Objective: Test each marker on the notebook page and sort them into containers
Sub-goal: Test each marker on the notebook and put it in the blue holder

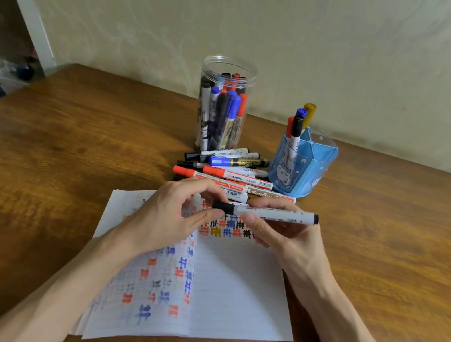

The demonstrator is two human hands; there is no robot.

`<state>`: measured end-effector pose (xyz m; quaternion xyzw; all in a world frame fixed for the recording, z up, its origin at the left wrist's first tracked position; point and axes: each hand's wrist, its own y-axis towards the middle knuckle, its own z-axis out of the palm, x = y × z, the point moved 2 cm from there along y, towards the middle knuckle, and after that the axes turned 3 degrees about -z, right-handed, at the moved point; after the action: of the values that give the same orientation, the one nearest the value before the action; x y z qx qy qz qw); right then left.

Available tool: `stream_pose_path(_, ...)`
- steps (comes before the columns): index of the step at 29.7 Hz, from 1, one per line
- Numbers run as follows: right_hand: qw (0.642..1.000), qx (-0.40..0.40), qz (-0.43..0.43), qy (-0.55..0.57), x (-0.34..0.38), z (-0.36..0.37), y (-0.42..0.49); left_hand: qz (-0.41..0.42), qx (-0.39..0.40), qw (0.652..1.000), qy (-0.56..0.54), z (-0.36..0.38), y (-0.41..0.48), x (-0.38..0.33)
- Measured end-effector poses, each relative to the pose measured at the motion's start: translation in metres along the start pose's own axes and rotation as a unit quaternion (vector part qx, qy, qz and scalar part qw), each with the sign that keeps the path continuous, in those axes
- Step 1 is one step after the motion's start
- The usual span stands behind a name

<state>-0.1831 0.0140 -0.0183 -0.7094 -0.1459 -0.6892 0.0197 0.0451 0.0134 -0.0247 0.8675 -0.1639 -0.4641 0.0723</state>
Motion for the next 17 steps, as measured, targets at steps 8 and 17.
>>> stream_pose_path(8, 0.997, 0.028, 0.078, 0.012, 0.003, -0.007, 0.002, -0.018, -0.012, 1.0, -0.014, -0.003, 0.0, 0.004)
stream_pose_path(17, 0.99, 0.037, -0.01, -0.138, 0.0, -0.015, 0.004, -0.005, -0.026, 1.0, -0.003, -0.006, -0.002, -0.002)
